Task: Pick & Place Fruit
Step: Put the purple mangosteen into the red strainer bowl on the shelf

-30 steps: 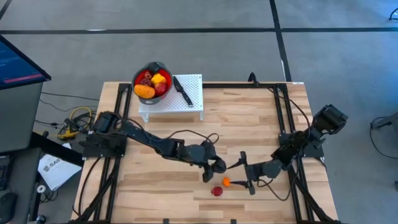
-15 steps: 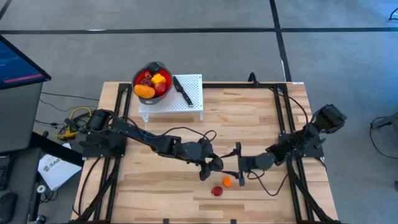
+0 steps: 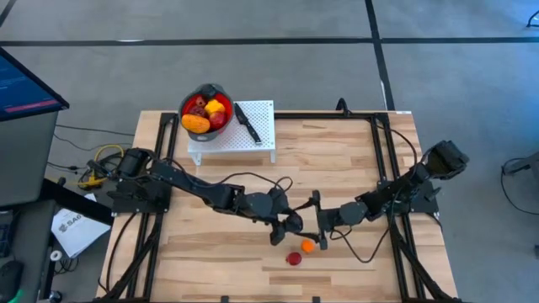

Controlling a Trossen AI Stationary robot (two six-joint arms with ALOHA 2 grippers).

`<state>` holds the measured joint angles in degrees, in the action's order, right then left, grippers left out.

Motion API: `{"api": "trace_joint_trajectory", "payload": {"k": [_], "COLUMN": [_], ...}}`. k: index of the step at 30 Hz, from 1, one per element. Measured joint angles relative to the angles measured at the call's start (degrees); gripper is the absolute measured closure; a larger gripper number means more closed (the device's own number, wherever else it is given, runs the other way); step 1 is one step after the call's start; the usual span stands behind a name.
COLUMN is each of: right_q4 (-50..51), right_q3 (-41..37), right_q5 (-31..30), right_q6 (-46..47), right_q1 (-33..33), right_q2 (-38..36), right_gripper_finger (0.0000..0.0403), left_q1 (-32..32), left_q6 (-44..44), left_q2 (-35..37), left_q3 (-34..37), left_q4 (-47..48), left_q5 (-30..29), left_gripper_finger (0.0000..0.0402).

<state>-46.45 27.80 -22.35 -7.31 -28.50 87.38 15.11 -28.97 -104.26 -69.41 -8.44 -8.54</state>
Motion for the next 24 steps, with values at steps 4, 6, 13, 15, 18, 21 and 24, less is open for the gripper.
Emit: {"api": "trace_joint_trajectory", "payload": {"k": [4, 6, 13, 15, 18, 21, 24], "right_q4": [0.5, 0.69, 1.45, 1.47, 1.78, 1.69, -2.28], "right_q3": [0.56, 1.2, 1.75, 1.74, 1.74, 1.79, 1.29], "right_q5": [-0.21, -0.16, -0.63, -0.65, -0.66, -0.49, -0.71], "right_q6": [1.01, 1.06, 0.49, 1.7, 4.06, 6.61, 9.28], "right_q1": [1.4, 1.74, 1.13, 1.13, 1.11, 1.07, 0.28], "right_q2": [0.08, 0.08, 0.08, 0.08, 0.08, 1.25, 4.28], "right_gripper_finger": [0.0044, 0.0045, 0.0078, 0.0097, 0.0122, 0.0132, 0.0135], "left_q1": [-0.03, 0.01, 0.08, 0.07, 0.07, 0.01, -0.39], "left_q6": [0.0, 0.0, 0.15, 0.14, 0.5, 3.44, 9.24], "left_q2": [-0.03, 0.03, 0.05, 0.07, 0.07, 0.06, 0.63], "left_q3": [-0.02, -0.02, -0.02, -0.02, 0.0, 0.19, 0.33], "left_q4": [0.34, 0.28, 0.36, 0.36, 0.13, -0.49, -0.28], "left_q5": [-1.17, -1.4, -1.94, -2.03, -2.03, -1.11, 0.58], "left_gripper_finger": [0.0165, 0.0164, 0.0163, 0.0163, 0.0161, 0.0148, 0.0123]}}
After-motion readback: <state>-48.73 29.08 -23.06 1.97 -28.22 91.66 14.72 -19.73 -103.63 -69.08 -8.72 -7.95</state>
